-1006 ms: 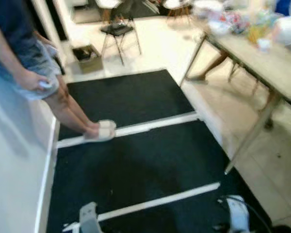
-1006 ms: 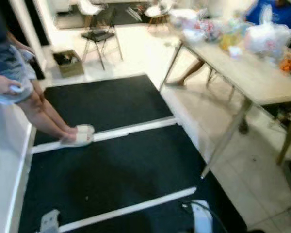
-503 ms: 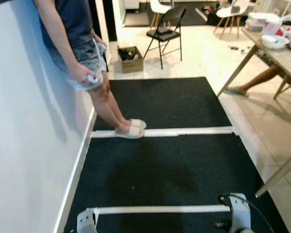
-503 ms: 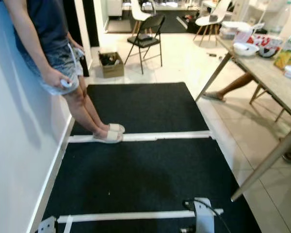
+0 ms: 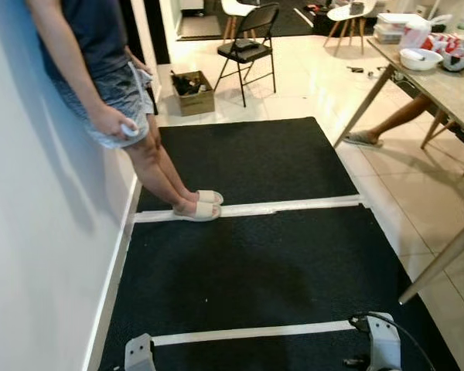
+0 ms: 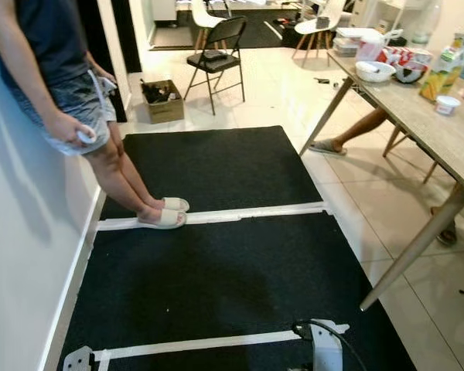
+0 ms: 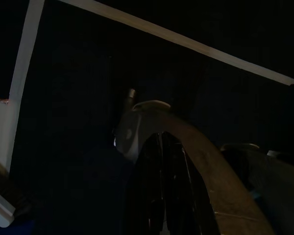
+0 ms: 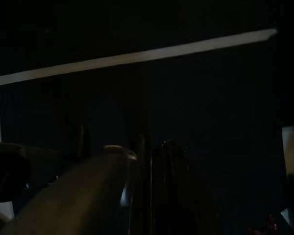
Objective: Restocking fridge
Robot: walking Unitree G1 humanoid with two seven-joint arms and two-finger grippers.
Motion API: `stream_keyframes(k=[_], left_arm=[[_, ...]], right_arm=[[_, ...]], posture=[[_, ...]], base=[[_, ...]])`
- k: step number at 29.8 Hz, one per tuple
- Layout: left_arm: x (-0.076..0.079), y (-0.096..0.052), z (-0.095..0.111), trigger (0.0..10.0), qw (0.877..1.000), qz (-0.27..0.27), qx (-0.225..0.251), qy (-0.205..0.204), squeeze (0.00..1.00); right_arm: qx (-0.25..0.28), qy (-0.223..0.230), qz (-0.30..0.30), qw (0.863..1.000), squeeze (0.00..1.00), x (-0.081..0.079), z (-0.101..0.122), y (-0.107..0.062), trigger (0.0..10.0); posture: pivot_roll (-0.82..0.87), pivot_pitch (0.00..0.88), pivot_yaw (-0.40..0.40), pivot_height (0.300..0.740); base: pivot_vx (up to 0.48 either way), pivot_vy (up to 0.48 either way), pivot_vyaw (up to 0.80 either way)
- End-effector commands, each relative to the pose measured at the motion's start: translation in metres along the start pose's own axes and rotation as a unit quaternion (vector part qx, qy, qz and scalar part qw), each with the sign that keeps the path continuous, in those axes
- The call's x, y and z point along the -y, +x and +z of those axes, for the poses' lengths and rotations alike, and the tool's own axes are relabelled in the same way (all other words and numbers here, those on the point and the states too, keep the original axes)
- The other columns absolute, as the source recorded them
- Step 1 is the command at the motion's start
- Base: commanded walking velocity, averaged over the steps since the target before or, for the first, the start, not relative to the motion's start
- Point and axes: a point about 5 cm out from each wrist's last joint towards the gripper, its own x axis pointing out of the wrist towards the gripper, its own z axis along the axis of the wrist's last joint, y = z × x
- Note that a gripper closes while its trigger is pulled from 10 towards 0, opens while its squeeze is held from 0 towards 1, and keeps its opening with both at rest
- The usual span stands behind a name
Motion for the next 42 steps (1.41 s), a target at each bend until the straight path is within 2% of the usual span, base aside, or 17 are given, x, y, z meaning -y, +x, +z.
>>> stream_keyframes(k=[1,6,18,39,42], left_arm=[[0.0005,-0.0003,-0.0024,10.0,1.000,-0.003,-0.004,0.009,0.00],[0.0006,-0.0003,-0.0023,10.0,1.000,-0.004,-0.004,0.012,0.00],[0.0030,0.0007,-0.0002,10.0,1.000,-0.009,-0.003,0.015,0.00],[0.0057,0.0011,-0.0039,10.0,1.000,-0.013,-0.008,0.014,0.00],[0.0057,0.0010,-0.0041,10.0,1.000,-0.013,-0.008,0.014,0.00]], right_arm=[[0.000,0.008,-0.002,1.000,0.00,-0.0001,-0.0003,0.0001,10.0],[-0.007,0.000,-0.004,1.000,0.00,0.0001,-0.0017,0.0001,10.0],[-0.012,-0.004,-0.007,1.000,0.00,0.0012,-0.0028,-0.0002,10.0],[-0.012,-0.011,-0.011,1.000,0.00,0.0031,0.0001,-0.0005,10.0],[-0.015,-0.016,-0.010,1.000,0.00,0.0031,-0.0009,-0.0005,10.0]], posture=[[-0.03,0.000,0.007,0.740],[-0.04,0.000,0.008,0.740],[-0.04,0.000,0.006,0.740],[-0.04,0.000,-0.003,0.740],[-0.04,0.000,-0.003,0.740]], base=[[0.480,0.000,0.00],[0.480,0.000,-0.09],[0.480,0.000,-0.76],[0.480,0.000,0.00],[0.480,0.000,-0.73]])
